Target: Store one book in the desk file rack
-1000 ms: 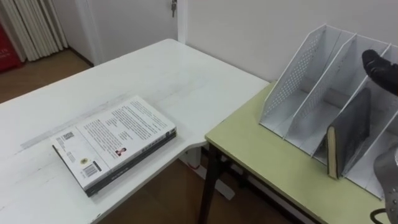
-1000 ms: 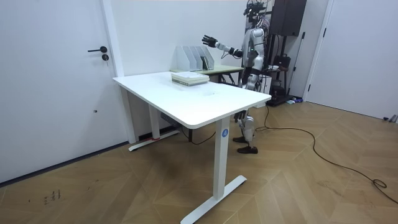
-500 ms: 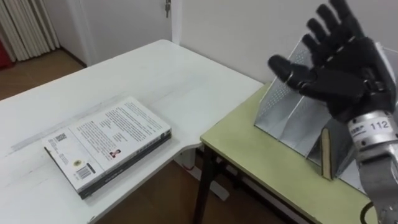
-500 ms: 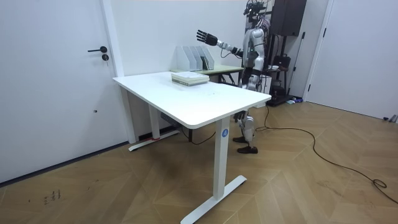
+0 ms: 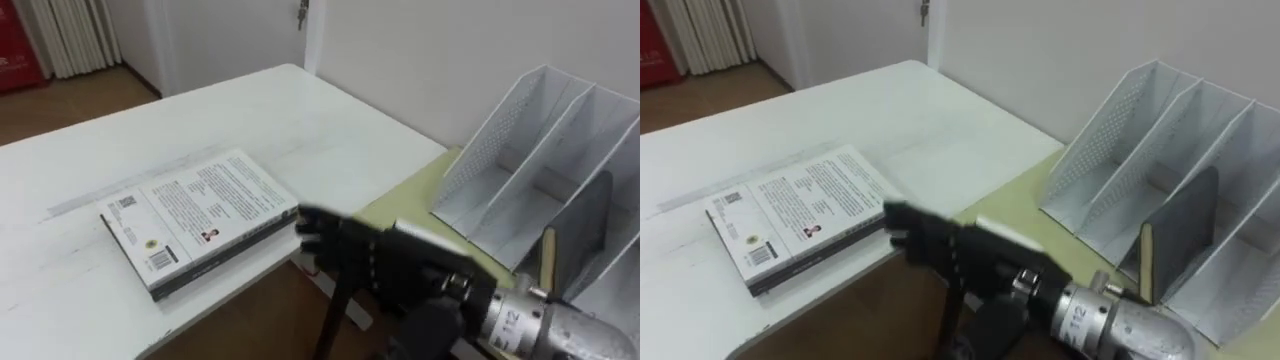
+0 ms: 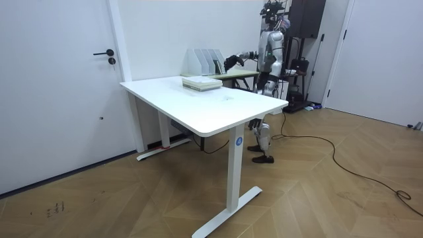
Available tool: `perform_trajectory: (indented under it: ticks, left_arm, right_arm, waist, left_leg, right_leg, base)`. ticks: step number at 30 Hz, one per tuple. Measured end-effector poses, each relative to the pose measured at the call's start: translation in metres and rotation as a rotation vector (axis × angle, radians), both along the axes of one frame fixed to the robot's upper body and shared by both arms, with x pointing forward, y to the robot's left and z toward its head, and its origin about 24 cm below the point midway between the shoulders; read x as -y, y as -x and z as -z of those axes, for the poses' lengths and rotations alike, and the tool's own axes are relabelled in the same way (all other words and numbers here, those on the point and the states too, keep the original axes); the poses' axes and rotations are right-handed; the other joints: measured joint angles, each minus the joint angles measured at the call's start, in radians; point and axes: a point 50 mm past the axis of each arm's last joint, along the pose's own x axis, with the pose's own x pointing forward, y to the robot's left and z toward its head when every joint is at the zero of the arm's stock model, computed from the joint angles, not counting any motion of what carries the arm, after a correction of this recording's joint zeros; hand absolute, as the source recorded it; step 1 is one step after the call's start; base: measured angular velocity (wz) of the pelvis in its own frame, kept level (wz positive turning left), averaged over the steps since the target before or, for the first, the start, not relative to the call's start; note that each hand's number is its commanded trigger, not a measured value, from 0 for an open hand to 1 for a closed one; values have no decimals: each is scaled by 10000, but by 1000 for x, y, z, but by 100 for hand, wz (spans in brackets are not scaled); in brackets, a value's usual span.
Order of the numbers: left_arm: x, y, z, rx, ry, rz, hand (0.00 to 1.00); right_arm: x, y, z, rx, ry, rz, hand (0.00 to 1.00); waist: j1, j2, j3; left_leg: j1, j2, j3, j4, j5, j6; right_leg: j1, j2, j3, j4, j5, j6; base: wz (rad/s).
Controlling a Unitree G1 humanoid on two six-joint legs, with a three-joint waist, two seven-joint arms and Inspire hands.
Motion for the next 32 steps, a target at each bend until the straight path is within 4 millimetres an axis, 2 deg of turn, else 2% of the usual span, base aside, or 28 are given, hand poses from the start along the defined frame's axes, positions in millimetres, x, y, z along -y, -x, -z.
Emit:
perform_trajectory:
  ticks: [2,3,7,9,11,12,14,15,16,18,20,21,23,27,29,32]
  left_arm:
    - [-1,-4,-1,6,-15,110,0]
    - [-1,-4,-1,25,28,55,0]
    - [0,-5,0,-53,206,21,0]
    - [1,-5,0,-54,251,-19,0]
    - [4,-7,1,-26,248,0,0]
    - [5,-7,1,-35,251,-8,0]
    - [10,-3,4,-133,275,-196,0]
    - [10,-1,4,-173,266,-216,0]
    - [10,0,4,-216,182,-250,0]
    - [10,3,5,-336,34,-344,0]
    - [15,9,7,-419,-78,-691,0]
    - [15,11,8,-460,-94,-790,0]
    - [19,19,10,-600,-105,-1131,0]
    - [26,27,13,-771,5,-1442,0]
    - [30,34,14,-888,39,-1642,0]
    - [32,38,14,-951,66,-1739,0]
  right_arm:
    - [6,18,29,-1302,879,-329,0]
    - [9,21,35,-1596,1066,-352,0]
    - [39,36,81,-3208,3713,-91,0]
    - [55,45,99,-3970,4609,267,0]
    - [76,64,126,-5152,5882,900,0]
    - [82,70,133,-5436,6304,1043,0]
    - [104,88,153,-6260,7441,2262,0]
    - [109,93,157,-6344,7728,2514,0]
    - [115,105,167,-6719,8259,2965,0]
    - [118,123,181,-7324,8677,3658,0]
    - [113,151,197,-8187,8906,4585,0]
    - [111,158,201,-8356,8983,4765,0]
    - [104,177,210,-8909,9246,5489,0]
    - [100,200,217,-9564,9746,6330,0]
    - [96,213,220,-9908,10074,6715,0]
    - [89,225,222,-10432,10076,7254,0]
  waist:
    - [141,3,50]
    - [167,35,72]
    - [204,82,102]
    - [191,87,84]
    - [185,93,62]
    - [200,123,48]
    - [220,248,-33]
    - [217,278,-45]
    - [190,298,-73]
    - [184,313,-64]
    - [116,388,-22]
    - [77,434,-28]
    - [-109,607,11]
    - [-327,794,19]
    - [-517,878,-4]
    - [-668,905,-10]
  left_leg:
    - [-62,-5,-71,0,0,0]
    - [-80,-5,-86,0,-1,1]
    - [-168,-16,-174,8,-2,3]
    - [-233,-28,-209,36,-2,2]
    - [-268,-40,-213,59,-1,2]
    - [-274,-43,-224,63,-1,3]
    - [-250,-83,-247,68,3,10]
    - [-229,-91,-253,70,5,12]
    - [-136,-97,-234,70,5,13]
    - [-76,-99,-229,67,5,13]
    - [42,-111,-201,58,3,14]
    - [50,-111,-212,57,2,15]
    - [52,-110,-244,28,-4,24]
    - [56,-138,-243,1,-2,30]
    - [55,-140,-221,2,1,32]
    - [76,-150,-215,15,5,31]
  right_leg:
    - [-51,-5,-19,-2,0,0]
    - [-58,-8,-31,-3,0,0]
    - [-105,-22,-132,-18,0,0]
    - [-92,-39,-278,-98,0,0]
    - [-87,-53,-273,-142,0,0]
    - [-83,-55,-278,-142,0,0]
    - [-52,-90,-266,-175,-7,14]
    - [-27,-100,-270,-170,-9,18]
    - [33,-109,-262,-166,-16,28]
    - [144,-111,-276,-191,-24,41]
    - [316,-108,-269,-270,-28,54]
    - [341,-104,-274,-291,-23,63]
    - [340,-98,-281,-278,-20,68]
    - [326,-99,-219,-242,-38,89]
    - [327,-102,-231,-254,-43,93]
    - [318,-100,-233,-259,-79,91]
  base:
    - [6]
    - [8]
    - [5]
    - [8]
    - [8]
    - [6]
    - [0]
    - [0]
    - [5]
    - [2]
    - [0]
    - [5]
    - [2]
    - [0]
    - [0]
    - [0]
